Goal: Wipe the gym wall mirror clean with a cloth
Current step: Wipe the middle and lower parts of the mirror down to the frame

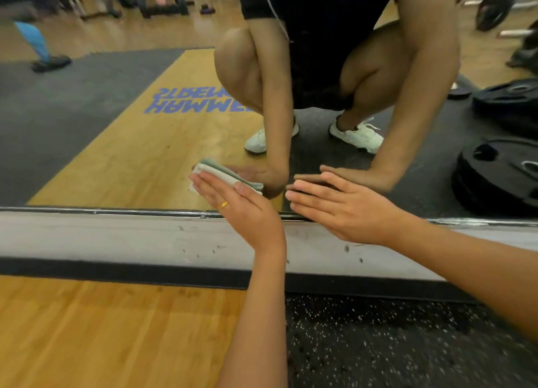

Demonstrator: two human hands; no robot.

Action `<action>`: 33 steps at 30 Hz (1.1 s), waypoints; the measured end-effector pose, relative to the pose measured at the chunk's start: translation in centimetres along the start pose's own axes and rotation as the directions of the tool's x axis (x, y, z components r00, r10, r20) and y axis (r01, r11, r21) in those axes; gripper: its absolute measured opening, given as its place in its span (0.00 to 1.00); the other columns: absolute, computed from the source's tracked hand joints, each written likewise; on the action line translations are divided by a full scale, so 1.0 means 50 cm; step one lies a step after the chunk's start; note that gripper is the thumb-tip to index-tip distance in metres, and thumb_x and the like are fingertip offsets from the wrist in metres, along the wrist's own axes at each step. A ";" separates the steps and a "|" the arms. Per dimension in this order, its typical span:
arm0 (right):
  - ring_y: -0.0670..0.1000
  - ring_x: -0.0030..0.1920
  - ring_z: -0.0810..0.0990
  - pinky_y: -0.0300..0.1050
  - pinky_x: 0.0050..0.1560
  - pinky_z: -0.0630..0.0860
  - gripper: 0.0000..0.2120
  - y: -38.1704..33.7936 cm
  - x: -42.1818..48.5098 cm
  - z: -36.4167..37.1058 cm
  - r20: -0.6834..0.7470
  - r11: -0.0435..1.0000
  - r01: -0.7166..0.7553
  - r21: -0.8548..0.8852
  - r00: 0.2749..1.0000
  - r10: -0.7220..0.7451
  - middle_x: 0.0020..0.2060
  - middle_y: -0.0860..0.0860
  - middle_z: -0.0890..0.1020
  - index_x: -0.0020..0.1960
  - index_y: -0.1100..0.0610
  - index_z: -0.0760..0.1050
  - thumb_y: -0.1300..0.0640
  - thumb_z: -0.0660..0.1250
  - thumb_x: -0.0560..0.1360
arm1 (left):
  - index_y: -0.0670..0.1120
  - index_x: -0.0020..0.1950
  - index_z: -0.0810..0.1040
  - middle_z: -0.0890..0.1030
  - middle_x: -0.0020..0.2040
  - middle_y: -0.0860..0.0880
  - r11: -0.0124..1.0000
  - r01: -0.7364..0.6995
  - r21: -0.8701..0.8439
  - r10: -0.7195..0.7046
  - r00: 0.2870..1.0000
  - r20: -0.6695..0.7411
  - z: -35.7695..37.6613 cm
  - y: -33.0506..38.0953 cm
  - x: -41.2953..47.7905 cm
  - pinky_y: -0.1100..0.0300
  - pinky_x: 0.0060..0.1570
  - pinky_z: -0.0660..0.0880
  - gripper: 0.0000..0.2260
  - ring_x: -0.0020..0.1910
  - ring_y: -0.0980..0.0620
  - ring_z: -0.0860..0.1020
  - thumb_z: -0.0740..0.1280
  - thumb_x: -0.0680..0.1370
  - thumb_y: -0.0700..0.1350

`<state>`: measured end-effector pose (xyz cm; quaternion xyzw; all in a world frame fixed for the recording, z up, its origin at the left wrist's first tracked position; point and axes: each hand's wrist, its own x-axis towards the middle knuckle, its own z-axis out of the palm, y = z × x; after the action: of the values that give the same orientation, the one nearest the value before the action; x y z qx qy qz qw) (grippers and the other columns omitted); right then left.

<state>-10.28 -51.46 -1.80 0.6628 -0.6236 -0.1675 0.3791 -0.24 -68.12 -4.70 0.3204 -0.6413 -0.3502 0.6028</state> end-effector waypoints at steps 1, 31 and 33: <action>0.57 0.83 0.51 0.60 0.82 0.44 0.28 -0.002 0.002 0.004 -0.016 0.999 -0.010 -0.035 1.000 0.010 0.82 0.56 0.57 0.83 0.59 0.57 0.55 0.54 0.83 | 0.35 0.83 0.50 0.49 0.84 0.38 1.000 0.011 -0.023 -0.011 1.000 -0.006 0.004 0.003 0.004 0.55 0.82 0.49 0.25 0.84 0.43 0.47 0.51 0.88 0.42; 0.58 0.82 0.56 0.59 0.82 0.43 0.26 -0.016 -0.008 0.025 -0.175 0.990 -0.102 -0.100 0.981 0.083 0.82 0.57 0.60 0.81 0.59 0.63 0.55 0.58 0.84 | 0.38 0.83 0.50 0.50 0.84 0.44 0.999 0.031 -0.024 -0.031 0.999 -0.017 0.015 -0.063 -0.025 0.60 0.81 0.46 0.25 0.84 0.49 0.46 0.50 0.88 0.45; 0.58 0.82 0.56 0.59 0.82 0.43 0.26 -0.016 -0.006 0.024 -0.188 0.990 -0.098 -0.101 0.979 0.077 0.82 0.57 0.60 0.81 0.59 0.63 0.56 0.57 0.84 | 0.41 0.84 0.49 0.50 0.85 0.45 0.995 0.097 -0.031 -0.098 0.995 -0.014 0.012 -0.066 -0.025 0.61 0.81 0.46 0.25 0.84 0.50 0.46 0.49 0.88 0.47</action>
<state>-10.63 -51.57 -3.24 0.6255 -0.6044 -0.1229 0.4779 -0.80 -68.86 -8.16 0.3448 -0.6148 -0.3863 0.5949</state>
